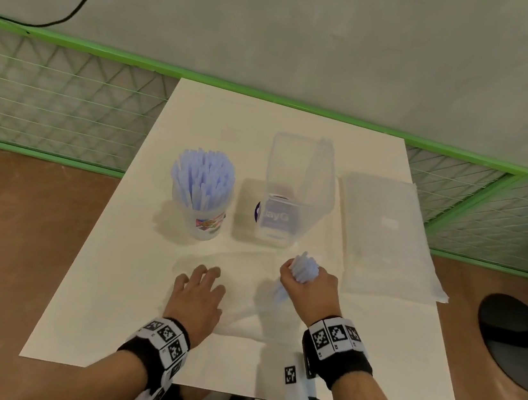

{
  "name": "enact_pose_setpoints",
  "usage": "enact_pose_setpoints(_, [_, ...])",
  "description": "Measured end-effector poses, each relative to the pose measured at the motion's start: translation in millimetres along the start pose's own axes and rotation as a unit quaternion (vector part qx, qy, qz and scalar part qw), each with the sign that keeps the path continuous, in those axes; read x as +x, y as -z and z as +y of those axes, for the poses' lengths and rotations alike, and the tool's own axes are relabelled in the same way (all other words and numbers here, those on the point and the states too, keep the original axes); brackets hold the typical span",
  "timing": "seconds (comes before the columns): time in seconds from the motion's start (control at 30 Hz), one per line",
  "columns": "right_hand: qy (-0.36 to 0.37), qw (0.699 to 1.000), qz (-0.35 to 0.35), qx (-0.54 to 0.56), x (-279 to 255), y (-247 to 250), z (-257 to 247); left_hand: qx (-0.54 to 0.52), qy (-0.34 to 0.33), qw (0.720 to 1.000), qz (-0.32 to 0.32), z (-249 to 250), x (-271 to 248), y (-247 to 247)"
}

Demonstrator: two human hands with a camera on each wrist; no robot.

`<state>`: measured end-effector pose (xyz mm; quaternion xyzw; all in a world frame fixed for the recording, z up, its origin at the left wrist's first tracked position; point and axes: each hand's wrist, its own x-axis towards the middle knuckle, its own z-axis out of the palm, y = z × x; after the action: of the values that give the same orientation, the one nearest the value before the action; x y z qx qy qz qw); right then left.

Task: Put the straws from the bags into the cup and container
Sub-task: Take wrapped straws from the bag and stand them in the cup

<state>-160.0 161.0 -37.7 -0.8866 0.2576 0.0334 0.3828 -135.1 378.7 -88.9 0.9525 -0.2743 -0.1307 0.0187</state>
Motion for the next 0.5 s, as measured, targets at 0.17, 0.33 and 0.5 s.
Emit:
enact_pose_setpoints(0.17, [-0.023, 0.994, 0.015, 0.105, 0.3, 24.9, -6.7, -0.035, 0.045, 0.985, -0.162, -9.2, 11.4, -15.5])
enact_pose_setpoints(0.33, [-0.032, 0.964, 0.069, 0.253, -13.4, 61.6, -12.8, -0.038, 0.047, 0.982, -0.181, -11.6, 17.7, -23.5])
enact_pose_setpoints(0.5, [-0.033, 0.994, -0.002, 0.102, -22.1, 48.1, 10.6, -0.050, 0.053, 0.979, -0.189, -14.9, 23.5, -22.5])
